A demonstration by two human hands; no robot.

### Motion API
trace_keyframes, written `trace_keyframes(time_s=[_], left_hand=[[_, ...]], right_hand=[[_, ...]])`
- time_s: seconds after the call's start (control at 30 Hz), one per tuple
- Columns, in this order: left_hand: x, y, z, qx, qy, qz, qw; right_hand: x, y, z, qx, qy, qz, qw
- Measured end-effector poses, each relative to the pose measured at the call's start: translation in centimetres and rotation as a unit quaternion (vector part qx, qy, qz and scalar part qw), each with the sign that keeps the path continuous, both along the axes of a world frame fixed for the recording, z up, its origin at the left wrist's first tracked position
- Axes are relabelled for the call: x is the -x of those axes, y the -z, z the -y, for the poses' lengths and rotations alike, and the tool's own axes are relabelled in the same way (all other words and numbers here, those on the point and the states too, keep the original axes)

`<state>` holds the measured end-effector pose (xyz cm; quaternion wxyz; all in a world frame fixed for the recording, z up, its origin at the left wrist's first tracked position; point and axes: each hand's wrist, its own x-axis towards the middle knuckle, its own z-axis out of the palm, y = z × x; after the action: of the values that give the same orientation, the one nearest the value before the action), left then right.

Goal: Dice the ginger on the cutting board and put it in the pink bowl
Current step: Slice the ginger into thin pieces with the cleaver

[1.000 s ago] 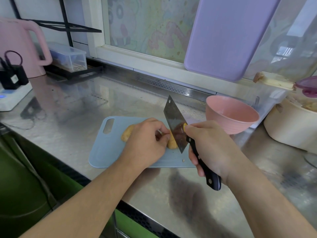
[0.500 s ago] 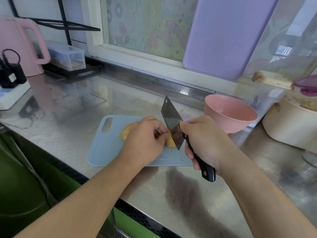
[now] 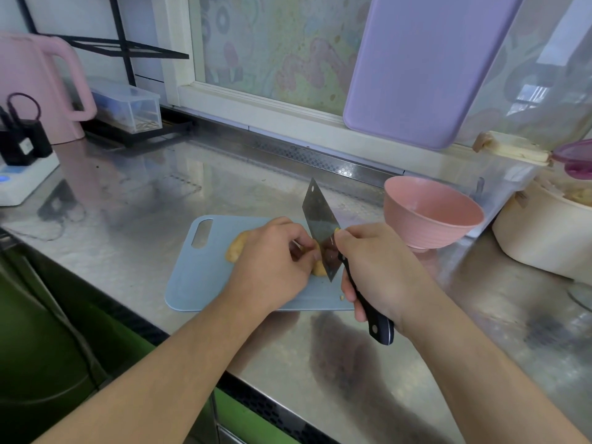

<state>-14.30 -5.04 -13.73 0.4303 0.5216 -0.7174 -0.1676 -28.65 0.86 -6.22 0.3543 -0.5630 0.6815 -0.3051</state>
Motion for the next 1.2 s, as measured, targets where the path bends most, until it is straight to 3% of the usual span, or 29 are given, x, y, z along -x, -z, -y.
trace_keyframes(time_s=[0.57, 0.8, 1.2], left_hand=[[-0.1, 0.3, 0.2, 0.005, -0.006, 0.014, 1.0], [-0.1, 0.0, 0.0, 0.001, -0.006, 0.013, 1.0], [-0.1, -0.2, -0.2, -0.026, -0.011, 0.001, 1.0]], right_hand=[[0.1, 0.2, -1.4, 0.048, -0.016, -0.063, 0.997], [0.4, -0.1, -0.7, 0.007, -0.033, -0.044, 0.998], [1.1, 1.0, 0.0, 0.051, -0.001, -0.02, 0.999]])
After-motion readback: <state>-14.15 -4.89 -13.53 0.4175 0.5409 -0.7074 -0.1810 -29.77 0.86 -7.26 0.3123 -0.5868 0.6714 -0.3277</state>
